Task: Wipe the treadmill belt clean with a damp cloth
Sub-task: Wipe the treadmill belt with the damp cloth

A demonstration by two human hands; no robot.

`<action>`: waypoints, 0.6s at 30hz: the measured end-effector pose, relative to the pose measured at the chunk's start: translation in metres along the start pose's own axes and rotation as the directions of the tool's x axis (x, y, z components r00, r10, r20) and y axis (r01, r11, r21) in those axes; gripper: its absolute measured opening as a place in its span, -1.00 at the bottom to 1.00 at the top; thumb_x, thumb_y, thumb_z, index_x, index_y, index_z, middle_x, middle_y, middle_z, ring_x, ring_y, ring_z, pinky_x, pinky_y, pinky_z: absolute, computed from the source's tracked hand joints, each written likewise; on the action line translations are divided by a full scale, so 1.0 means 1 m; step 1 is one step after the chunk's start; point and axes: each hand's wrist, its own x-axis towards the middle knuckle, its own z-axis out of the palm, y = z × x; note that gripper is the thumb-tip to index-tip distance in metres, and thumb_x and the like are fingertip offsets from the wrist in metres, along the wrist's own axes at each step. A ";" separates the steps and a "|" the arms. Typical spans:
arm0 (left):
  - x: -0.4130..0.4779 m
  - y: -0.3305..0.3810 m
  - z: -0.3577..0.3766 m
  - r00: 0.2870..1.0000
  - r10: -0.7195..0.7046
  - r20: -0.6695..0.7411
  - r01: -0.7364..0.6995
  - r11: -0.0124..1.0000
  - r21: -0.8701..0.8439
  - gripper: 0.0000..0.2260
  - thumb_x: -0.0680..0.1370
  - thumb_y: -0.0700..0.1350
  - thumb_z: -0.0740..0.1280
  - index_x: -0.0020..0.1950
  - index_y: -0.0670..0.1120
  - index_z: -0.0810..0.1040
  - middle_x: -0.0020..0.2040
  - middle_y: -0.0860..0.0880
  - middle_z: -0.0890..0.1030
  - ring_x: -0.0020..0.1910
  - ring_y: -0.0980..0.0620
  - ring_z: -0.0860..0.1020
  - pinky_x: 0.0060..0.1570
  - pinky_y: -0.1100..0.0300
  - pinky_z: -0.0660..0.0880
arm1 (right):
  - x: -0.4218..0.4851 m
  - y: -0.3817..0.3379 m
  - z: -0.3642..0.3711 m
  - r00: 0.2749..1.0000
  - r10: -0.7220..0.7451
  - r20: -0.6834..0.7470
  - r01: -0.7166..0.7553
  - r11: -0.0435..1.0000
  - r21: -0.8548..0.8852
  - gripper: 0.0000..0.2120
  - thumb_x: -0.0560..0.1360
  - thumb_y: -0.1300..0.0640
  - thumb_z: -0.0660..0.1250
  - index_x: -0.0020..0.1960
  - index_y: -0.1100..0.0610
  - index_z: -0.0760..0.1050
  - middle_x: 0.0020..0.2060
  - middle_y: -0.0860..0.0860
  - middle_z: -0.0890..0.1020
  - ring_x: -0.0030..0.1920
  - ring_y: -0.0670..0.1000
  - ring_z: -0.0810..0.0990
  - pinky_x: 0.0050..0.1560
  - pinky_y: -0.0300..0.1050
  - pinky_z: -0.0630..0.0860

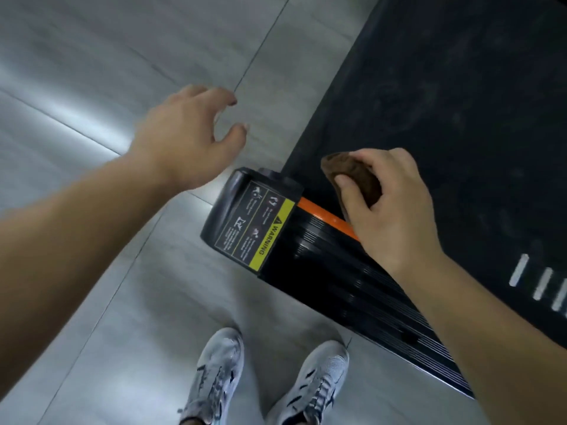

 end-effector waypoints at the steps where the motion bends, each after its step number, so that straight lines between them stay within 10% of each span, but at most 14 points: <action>1: -0.004 -0.008 -0.007 1.000 -0.019 -0.010 0.019 1.000 0.016 -0.48 0.56 0.26 0.14 0.42 0.02 0.44 0.29 -0.13 0.54 0.25 -0.21 0.53 0.15 -0.10 0.50 | 0.003 -0.010 0.002 1.000 -0.004 0.003 0.004 1.000 0.006 -0.72 0.57 -0.04 0.33 0.26 0.01 0.51 0.08 -0.07 0.46 -0.07 -0.13 0.53 -0.11 -0.27 0.55; 18: 0.122 -0.201 -0.158 0.987 0.005 0.161 -0.017 0.998 0.068 -0.43 0.48 0.30 0.10 0.41 0.07 0.39 0.26 -0.12 0.51 0.27 -0.21 0.49 0.20 -0.15 0.49 | 0.144 -0.208 0.137 0.982 0.124 -0.143 -0.135 0.988 -0.077 -0.71 0.56 -0.09 0.35 0.20 0.04 0.54 0.05 -0.03 0.51 -0.04 -0.11 0.47 -0.12 -0.12 0.43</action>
